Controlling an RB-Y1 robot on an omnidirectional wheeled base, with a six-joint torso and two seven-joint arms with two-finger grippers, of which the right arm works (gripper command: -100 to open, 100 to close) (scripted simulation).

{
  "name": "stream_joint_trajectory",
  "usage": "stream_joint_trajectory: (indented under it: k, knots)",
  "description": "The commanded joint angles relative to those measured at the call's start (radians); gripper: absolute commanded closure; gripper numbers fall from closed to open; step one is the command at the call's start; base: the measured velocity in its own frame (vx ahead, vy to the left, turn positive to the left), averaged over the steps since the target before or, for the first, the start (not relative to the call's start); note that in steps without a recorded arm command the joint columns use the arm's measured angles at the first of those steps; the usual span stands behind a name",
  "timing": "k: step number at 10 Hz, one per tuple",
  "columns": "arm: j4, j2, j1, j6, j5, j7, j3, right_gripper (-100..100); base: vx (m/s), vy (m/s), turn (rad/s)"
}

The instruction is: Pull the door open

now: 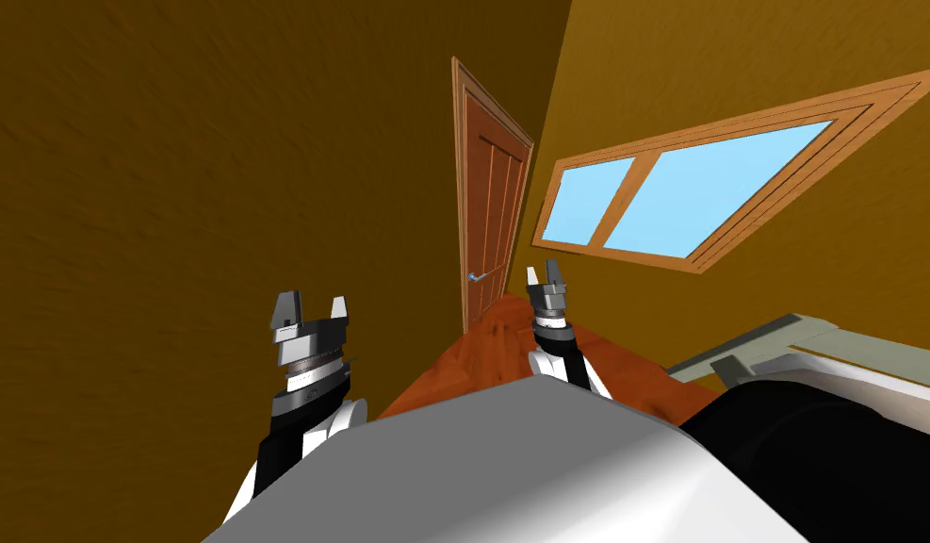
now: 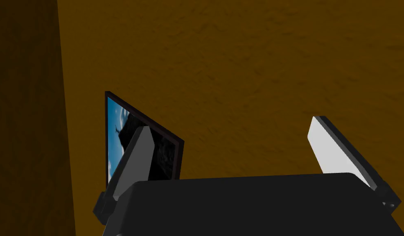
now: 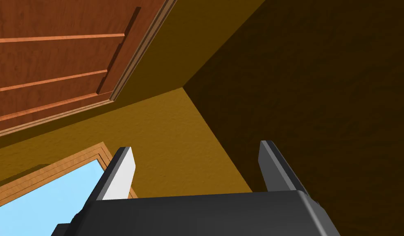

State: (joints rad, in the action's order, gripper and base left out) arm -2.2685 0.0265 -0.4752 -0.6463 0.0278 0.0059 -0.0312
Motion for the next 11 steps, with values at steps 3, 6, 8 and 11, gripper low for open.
stream_joint_trajectory:
  k: [3, 6, 8, 11]
  knots:
    - [0.075, 0.016, 0.021, -0.010, -0.005, -0.012, 0.005, -100, 0.038, -0.049, 0.097]
    - [0.157, 0.032, 0.044, -0.022, -0.011, -0.026, 0.010, -100, 0.046, -0.070, 0.099]
    - [0.192, 0.038, 0.054, -0.027, -0.013, -0.031, 0.012, -100, 0.041, -0.071, 0.087]
    - [0.303, 0.059, 0.085, -0.042, -0.021, -0.050, 0.019, -100, 0.043, -0.075, 0.141]
